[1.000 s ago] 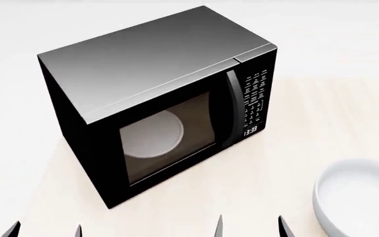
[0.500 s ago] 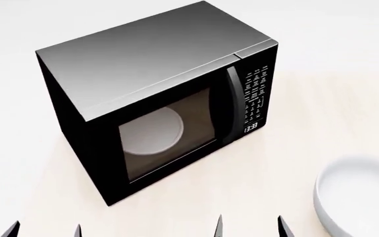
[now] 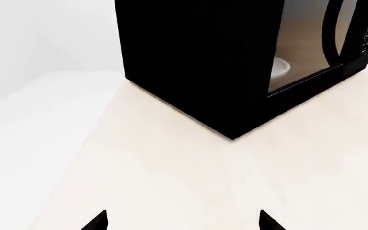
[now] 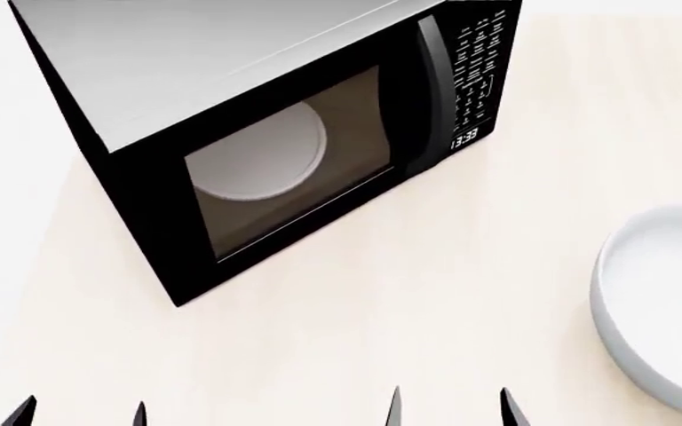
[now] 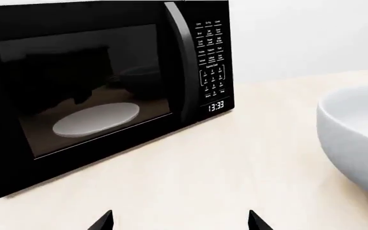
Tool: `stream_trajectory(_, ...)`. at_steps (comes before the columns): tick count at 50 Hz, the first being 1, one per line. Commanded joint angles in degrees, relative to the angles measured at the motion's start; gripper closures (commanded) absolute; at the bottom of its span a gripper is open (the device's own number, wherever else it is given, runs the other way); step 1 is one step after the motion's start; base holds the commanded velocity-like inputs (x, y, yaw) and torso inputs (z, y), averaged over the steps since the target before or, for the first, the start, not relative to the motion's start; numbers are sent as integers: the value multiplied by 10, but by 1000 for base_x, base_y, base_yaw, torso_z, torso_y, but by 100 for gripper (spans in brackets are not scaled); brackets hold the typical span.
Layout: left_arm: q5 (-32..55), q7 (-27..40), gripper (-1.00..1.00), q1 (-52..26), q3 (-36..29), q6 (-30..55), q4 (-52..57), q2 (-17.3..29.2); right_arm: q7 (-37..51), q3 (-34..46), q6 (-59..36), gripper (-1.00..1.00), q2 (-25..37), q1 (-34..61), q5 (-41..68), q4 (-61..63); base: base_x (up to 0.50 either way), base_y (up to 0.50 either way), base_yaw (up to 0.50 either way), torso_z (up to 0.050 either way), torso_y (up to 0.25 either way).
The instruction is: Open the microwave.
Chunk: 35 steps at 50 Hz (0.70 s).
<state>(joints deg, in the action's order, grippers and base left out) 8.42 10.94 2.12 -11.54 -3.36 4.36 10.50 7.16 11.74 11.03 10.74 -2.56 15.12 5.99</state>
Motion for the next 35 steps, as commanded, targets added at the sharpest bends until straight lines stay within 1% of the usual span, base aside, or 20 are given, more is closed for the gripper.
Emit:
stream_trajectory(1, 6, 2, -100, 0, -2, -2, -3, 2, 8, 2, -5, -100, 3, -2, 5, 12, 0, 0, 0, 0, 0)
stream_trajectory(7, 11, 3, -100, -2, -3, -2, -7, 3, 33, -3, -50, -100, 11, -5, 11, 63, 0, 0, 0, 0, 0)
stream_trajectory(13, 13, 5, -100, -4, -4, -3, -10, 3, 60, -11, -133, -100, 28, 5, 37, 127, 0, 0, 0, 0, 0)
stream_trajectory(18, 15, 7, -100, -8, -4, -5, -15, 4, 72, -13, -213, -100, 52, 51, 55, 169, 0, 0, 0, 0, 0)
stream_trajectory(26, 13, 10, -100, -4, -8, -6, -11, 7, 64, -28, -304, -100, 74, 141, 109, 170, 0, 0, 0, 0, 0)
stream_trajectory(35, 14, 14, -100, -7, -11, -4, -14, 8, 52, -34, -365, -100, 88, 218, 146, 138, 0, 0, 0, 0, 0)
